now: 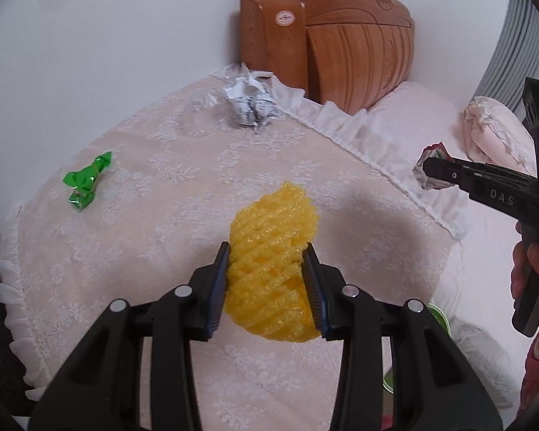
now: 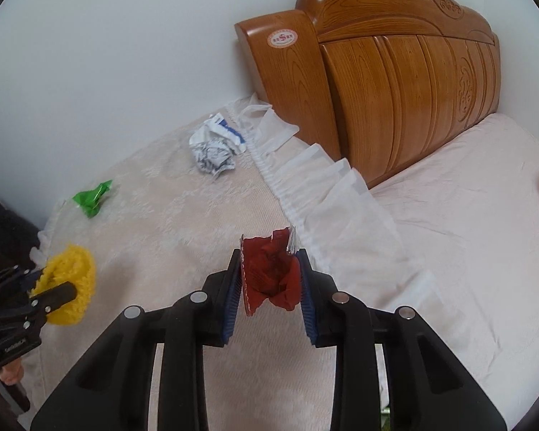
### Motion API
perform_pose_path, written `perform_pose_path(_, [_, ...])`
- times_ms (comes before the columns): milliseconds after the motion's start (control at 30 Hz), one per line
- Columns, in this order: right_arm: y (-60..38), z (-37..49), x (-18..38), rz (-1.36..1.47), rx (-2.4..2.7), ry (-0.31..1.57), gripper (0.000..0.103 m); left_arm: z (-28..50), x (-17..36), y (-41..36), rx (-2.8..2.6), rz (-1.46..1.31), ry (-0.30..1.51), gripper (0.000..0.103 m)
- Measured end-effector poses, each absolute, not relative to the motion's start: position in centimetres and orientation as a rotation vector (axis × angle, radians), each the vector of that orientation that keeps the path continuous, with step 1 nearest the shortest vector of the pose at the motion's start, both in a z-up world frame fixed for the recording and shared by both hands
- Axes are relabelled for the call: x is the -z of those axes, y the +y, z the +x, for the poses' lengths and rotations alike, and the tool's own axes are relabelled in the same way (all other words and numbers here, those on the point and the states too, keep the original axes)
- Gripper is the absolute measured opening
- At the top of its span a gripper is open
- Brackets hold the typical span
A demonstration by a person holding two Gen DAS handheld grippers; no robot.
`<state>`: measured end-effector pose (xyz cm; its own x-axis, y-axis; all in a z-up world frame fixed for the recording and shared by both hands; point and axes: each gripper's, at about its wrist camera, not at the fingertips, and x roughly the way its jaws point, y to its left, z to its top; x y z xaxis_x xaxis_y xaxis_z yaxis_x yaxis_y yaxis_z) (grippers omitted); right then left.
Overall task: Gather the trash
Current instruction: 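Drop the yellow sponge ball into the basket with the left tool while the right tool carries the red wrapper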
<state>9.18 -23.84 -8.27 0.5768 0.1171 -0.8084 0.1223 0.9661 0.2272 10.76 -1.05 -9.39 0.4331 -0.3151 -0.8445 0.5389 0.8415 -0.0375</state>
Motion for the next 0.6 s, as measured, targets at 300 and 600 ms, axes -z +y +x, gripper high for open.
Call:
perform_pose_path(300, [-23.1,-0.9,9.1,0.332,-0.021,1.061,0.030,3.1,9.4,-5.0,0.668,0.286,1.017,0.039])
perform_pose_path(600, [-25.3,-5.5,9.7,0.350,0.026,1.041,0.030,-1.2,10.0,-9.4,0.780,0.378,1.008,0.039])
